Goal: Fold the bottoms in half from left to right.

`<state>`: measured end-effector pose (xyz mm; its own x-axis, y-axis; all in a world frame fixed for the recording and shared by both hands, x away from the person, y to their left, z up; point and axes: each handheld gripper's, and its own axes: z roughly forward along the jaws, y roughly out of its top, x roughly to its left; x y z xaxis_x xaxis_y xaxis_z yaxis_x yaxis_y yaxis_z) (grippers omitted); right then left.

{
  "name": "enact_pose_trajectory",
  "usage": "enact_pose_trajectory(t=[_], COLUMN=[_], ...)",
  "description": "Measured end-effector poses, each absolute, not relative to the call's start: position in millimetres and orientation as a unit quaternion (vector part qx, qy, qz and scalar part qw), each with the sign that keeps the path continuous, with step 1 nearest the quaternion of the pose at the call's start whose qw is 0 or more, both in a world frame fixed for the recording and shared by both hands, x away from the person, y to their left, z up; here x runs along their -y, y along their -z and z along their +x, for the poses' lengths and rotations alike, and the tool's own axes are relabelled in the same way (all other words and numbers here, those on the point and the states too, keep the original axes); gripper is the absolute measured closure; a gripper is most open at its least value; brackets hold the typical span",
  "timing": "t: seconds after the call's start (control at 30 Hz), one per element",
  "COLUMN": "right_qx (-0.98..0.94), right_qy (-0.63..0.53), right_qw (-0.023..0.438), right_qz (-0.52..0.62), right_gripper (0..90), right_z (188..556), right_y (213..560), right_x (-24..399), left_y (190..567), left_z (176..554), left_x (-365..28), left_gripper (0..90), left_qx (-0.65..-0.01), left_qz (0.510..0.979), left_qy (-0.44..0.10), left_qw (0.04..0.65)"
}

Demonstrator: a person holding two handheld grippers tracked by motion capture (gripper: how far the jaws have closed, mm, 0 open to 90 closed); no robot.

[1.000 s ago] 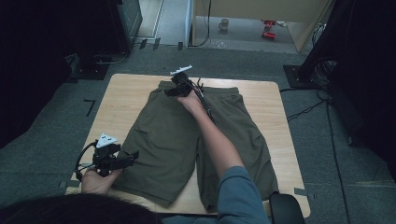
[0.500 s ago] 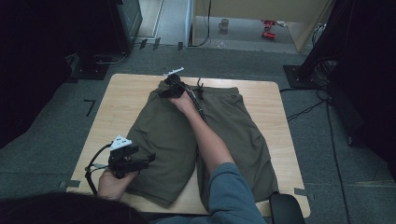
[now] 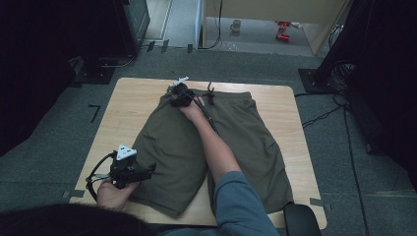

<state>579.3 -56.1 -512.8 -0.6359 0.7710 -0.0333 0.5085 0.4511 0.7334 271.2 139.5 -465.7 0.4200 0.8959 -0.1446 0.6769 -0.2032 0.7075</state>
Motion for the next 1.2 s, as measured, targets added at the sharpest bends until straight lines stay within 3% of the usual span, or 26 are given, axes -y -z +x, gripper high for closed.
enact_pose_trajectory(t=[0.1, 0.37, 0.63, 0.77, 0.87, 1.0, 1.07, 1.17, 1.2], right_qx=[-0.828, -0.831, -0.829, -0.827, -0.824, -0.821, -0.823, -0.83, -0.83], right_qy=[-0.365, -0.355, -0.357, -0.36, -0.36, -0.357, -0.351, -0.333, -0.333], right_qw=[0.187, 0.189, 0.189, 0.188, 0.197, 0.212, 0.213, 0.217, 0.217], right_qz=[0.382, 0.385, 0.387, 0.389, 0.39, 0.392, 0.394, 0.392, 0.392], right_gripper=[63.6, 64.8, 64.9, 65.4, 67.7, 74.4, 78.2, 84.5, 84.5], right_z=[580, 583, 583, 582, 581, 577, 577, 575, 575], right_y=[515, 513, 513, 514, 514, 515, 515, 511, 511], right_x=[67, 80, 81, 82, 81, 80, 79, 75, 75], left_y=[471, 480, 497, 499, 499, 498, 497, 495, 495], left_z=[274, 284, 292, 291, 286, 280, 279, 280, 281], left_x=[-147, -164, -168, -165, -160, -153, -151, -149, -149], left_gripper=[18.3, 16.7, 12.4, 15.5, 25.6, 53.4, 63.1, 85.4, 85.4], left_qx=[-0.531, -0.554, -0.572, -0.574, -0.56, -0.536, -0.527, -0.525, -0.525], left_qz=[0.757, 0.753, 0.763, 0.762, 0.77, 0.781, 0.786, 0.79, 0.791], left_qy=[-0.152, -0.169, -0.137, -0.158, -0.183, -0.18, -0.17, -0.13, -0.12], left_qw=[0.35, 0.313, 0.267, 0.254, 0.248, 0.265, 0.274, 0.289, 0.29])
